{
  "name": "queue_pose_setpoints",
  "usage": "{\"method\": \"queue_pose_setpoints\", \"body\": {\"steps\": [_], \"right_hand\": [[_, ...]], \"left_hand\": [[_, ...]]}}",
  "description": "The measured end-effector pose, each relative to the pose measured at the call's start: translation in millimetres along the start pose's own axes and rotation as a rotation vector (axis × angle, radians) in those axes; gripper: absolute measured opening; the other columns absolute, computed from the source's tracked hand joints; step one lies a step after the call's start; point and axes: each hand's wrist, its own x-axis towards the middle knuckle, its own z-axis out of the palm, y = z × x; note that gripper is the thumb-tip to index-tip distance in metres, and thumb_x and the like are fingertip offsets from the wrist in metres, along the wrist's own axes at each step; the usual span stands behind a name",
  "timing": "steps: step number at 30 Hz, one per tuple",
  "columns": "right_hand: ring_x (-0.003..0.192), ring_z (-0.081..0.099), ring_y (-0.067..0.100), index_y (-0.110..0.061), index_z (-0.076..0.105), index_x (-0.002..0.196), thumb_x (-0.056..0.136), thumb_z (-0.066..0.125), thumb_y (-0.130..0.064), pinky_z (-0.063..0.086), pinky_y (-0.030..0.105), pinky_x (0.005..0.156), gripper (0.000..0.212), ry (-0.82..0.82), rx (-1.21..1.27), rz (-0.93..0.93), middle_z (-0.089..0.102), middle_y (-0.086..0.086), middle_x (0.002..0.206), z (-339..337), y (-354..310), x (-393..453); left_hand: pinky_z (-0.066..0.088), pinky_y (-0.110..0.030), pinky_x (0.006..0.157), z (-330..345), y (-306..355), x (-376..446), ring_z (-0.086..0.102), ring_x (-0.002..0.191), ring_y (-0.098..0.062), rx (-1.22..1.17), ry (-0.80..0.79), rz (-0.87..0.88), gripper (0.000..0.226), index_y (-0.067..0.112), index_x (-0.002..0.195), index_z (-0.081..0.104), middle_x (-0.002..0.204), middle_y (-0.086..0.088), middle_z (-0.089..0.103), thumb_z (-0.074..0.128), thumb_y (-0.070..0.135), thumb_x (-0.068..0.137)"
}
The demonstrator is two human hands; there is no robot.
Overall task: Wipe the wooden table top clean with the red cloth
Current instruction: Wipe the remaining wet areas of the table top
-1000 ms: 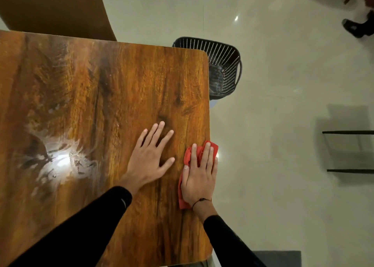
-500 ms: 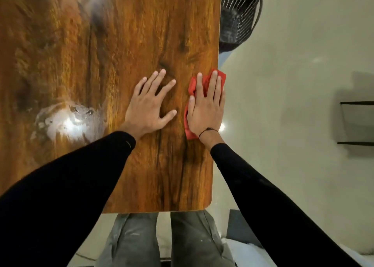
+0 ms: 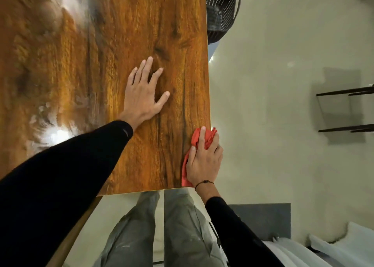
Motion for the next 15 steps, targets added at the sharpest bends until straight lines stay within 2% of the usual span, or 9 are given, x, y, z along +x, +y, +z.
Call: {"method": "queue_pose_setpoints", "body": {"steps": [5,9,10,12,15], "right_hand": [[0.115,0.057,0.040,-0.024,0.022,0.181,0.112,0.029,-0.046,0.058,0.053,0.098,0.073,-0.078,0.008,0.037,0.046,0.022,0.159,-8.1,18.5,-36.4],[0.106,0.060,0.031,-0.030,0.014,0.181,0.115,0.034,-0.044,0.056,0.043,0.077,0.070,-0.213,0.012,0.096,0.054,0.011,0.137,-18.5,39.5,-64.3],[0.098,0.062,0.031,-0.030,0.019,0.178,0.115,0.035,-0.042,0.054,0.042,0.074,0.066,-0.237,0.055,0.145,0.057,0.010,0.129,-20.3,46.0,-74.4],[0.088,0.063,0.033,-0.023,0.042,0.162,0.115,0.044,-0.033,0.054,0.043,0.077,0.049,-0.277,0.176,0.339,0.067,0.014,0.121,-25.0,57.7,-89.6],[0.105,0.068,0.041,-0.007,0.063,0.136,0.115,0.059,-0.026,0.057,0.047,0.094,0.029,-0.413,0.430,0.644,0.075,0.023,0.124,-35.9,66.8,-101.3]], "left_hand": [[0.020,-0.054,0.135,-11.0,16.1,-93.6,0.023,0.168,-0.031,-0.201,0.016,-0.207,0.061,0.019,0.160,0.048,0.181,-0.012,0.023,0.055,0.052,0.109],[0.030,-0.057,0.130,-25.1,22.4,-156.4,0.037,0.159,-0.031,-0.328,-0.031,-0.321,0.048,0.017,0.149,0.059,0.172,-0.012,0.037,0.066,0.041,0.108],[0.033,-0.058,0.129,-29.9,23.4,-169.3,0.041,0.156,-0.030,-0.342,-0.043,-0.341,0.045,0.016,0.145,0.062,0.168,-0.011,0.041,0.068,0.039,0.107],[0.039,-0.059,0.125,-38.9,28.2,-191.1,0.049,0.147,-0.026,-0.362,-0.068,-0.354,0.036,0.016,0.139,0.067,0.158,-0.009,0.050,0.070,0.032,0.106],[0.050,-0.051,0.115,-42.4,44.9,-218.5,0.060,0.130,-0.019,-0.454,-0.143,-0.315,0.025,0.017,0.132,0.070,0.141,-0.002,0.061,0.067,0.025,0.109]]}}
